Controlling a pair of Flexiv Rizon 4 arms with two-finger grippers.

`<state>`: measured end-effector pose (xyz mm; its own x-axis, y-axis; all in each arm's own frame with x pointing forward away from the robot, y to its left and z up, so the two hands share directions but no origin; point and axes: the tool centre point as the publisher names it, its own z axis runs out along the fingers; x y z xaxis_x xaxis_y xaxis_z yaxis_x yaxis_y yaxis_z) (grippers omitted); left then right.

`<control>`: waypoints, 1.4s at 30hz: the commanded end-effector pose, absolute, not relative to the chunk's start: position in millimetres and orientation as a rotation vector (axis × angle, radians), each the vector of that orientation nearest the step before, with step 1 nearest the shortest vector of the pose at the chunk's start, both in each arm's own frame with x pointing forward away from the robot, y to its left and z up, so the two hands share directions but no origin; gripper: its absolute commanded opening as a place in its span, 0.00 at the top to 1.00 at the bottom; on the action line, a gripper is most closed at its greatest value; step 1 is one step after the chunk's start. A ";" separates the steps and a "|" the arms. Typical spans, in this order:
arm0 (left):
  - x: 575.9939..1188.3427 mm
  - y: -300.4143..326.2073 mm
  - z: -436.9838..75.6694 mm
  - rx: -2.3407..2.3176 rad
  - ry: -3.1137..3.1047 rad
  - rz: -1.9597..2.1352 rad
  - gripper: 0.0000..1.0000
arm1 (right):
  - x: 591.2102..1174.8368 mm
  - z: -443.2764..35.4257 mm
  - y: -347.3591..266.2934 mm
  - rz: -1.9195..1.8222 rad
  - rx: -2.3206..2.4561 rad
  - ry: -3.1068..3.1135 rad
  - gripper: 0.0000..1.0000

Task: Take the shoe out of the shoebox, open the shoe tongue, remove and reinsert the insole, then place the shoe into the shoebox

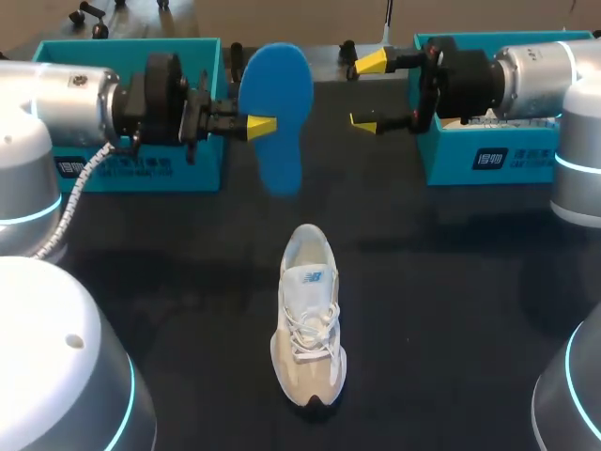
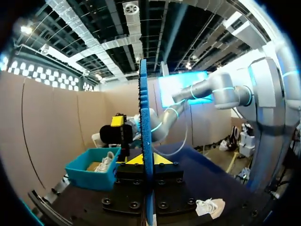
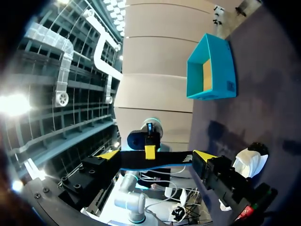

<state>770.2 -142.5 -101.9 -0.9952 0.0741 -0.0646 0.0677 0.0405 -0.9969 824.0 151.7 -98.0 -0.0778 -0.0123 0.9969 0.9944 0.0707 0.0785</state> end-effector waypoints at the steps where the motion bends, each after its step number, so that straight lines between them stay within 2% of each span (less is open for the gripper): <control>1: 779.9 -142.3 -107.3 0.407 -1.798 1.834 1.00 | 823.2 -98.1 152.1 -1.219 -1.113 -1.292 0.00; 16: 784.6 -137.9 -115.7 0.839 -1.311 1.463 1.00 | 823.2 -98.1 152.1 -1.219 -1.113 -1.292 0.00; 30: 784.6 -137.9 -115.7 0.839 -1.311 1.463 1.00 | 823.2 -98.1 152.1 -1.219 -1.113 -1.292 0.00; 42: 768.3 -141.9 -137.4 1.074 -1.228 1.381 1.00 | 823.2 -98.1 152.1 -1.219 -1.113 -1.292 0.00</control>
<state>778.8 -138.3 -141.2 -0.2092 0.1429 0.9674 -0.9760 0.0302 -0.2156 824.0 151.7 -98.1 -0.0780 -0.0129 0.9969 0.9944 0.0705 0.0787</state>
